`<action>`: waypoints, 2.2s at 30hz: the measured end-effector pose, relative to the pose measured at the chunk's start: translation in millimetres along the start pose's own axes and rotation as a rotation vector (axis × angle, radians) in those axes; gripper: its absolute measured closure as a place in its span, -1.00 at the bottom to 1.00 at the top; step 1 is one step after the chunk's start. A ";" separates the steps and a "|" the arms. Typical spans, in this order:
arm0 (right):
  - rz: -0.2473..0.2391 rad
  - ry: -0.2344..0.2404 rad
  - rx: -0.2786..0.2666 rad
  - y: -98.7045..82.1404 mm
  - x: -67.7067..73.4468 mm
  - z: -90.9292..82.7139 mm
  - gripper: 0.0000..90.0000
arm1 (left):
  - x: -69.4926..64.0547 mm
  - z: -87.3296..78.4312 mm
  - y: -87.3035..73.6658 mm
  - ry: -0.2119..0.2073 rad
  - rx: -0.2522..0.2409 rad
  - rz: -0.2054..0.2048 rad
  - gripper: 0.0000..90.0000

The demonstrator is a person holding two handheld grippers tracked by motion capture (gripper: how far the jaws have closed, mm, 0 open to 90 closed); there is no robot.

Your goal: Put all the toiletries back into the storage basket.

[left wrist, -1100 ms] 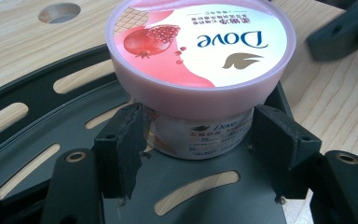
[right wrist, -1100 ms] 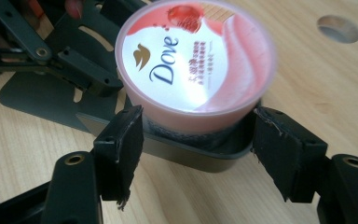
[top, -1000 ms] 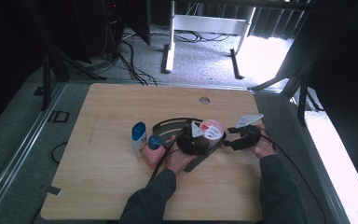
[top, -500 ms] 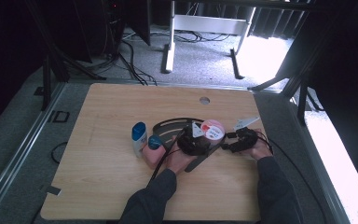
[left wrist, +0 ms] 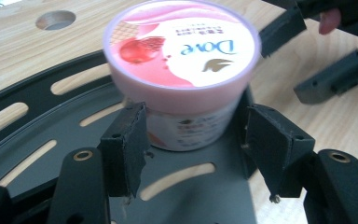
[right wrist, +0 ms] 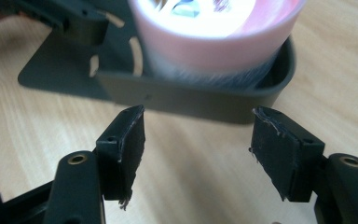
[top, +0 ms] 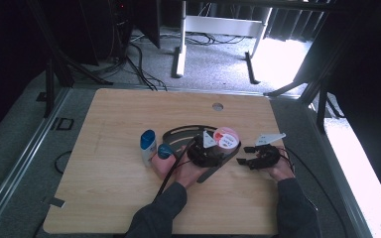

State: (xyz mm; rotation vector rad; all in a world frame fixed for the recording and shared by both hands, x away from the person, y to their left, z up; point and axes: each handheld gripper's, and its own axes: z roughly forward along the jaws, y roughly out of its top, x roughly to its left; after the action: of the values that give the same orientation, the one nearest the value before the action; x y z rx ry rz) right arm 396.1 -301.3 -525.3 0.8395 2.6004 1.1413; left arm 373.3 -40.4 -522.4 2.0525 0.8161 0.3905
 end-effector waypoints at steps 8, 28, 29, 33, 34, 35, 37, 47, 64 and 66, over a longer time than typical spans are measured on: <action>0.063 -0.041 -0.017 -17.4 28.4 -9.1 -0.27 | -9.3 -9.9 -2.7 -0.047 -0.010 0.012 -0.07; 0.100 -0.158 -0.016 -42.0 46.1 -4.7 -0.35 | -8.4 -27.0 -16.0 -0.107 -0.007 -0.061 0.16; 0.098 -0.154 -0.017 -41.9 46.3 -4.6 -0.36 | -8.5 -27.4 -15.8 -0.118 -0.006 -0.062 0.17; 0.090 -0.161 -0.010 -42.0 47.5 -2.7 -0.36 | -11.4 -30.1 -15.3 -0.124 0.003 -0.044 0.20; 0.087 -0.164 -0.004 -42.3 48.0 -1.9 -0.36 | -11.5 -30.6 -15.3 -0.126 0.004 -0.044 0.20; 0.087 -0.166 -0.001 -42.5 48.5 -1.2 -0.37 | -11.5 -31.2 -15.3 -0.131 0.002 -0.048 0.20; 0.072 -0.174 0.014 -43.4 50.2 0.9 -0.37 | -11.5 -32.9 -15.4 -0.134 0.005 -0.046 0.22; 0.074 -0.169 -0.010 -47.5 50.4 4.4 -0.56 | -14.3 -41.4 -17.4 -0.152 0.025 0.014 0.35; 0.074 -0.168 -0.004 -47.3 50.7 5.2 -0.63 | -17.0 -59.1 -24.5 -0.153 0.008 0.014 0.18; 0.074 -0.168 -0.004 -47.3 50.6 5.1 -0.63 | -17.8 -61.6 -25.3 -0.145 0.003 0.007 0.18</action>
State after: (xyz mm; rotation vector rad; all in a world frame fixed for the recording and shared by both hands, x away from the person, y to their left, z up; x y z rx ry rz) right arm 336.2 -295.4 -560.0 0.9926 2.4491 1.0448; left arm 316.5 -4.3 -507.3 2.0601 0.7227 0.2412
